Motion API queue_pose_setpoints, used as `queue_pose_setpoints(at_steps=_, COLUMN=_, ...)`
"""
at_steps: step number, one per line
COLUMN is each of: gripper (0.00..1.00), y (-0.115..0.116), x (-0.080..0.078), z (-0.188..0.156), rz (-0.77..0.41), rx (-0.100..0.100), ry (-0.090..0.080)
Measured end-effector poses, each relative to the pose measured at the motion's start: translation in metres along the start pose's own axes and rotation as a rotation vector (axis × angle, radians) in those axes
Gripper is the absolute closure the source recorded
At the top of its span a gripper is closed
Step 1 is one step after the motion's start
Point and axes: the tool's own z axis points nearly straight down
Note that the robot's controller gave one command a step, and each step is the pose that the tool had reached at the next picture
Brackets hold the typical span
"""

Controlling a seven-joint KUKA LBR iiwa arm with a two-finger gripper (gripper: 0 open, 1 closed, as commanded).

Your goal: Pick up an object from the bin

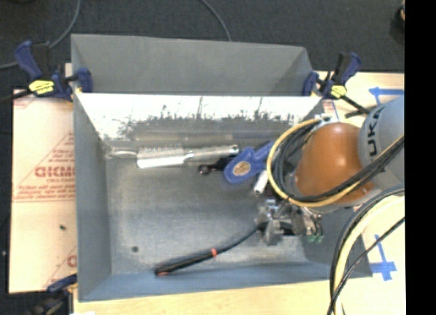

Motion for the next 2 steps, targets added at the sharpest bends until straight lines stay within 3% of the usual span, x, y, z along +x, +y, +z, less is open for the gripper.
queue_pose_setpoints(at_steps=2, gripper=1.00, y=0.000, x=-0.001, z=-0.023, rz=0.001, rx=0.001, ry=-0.002)
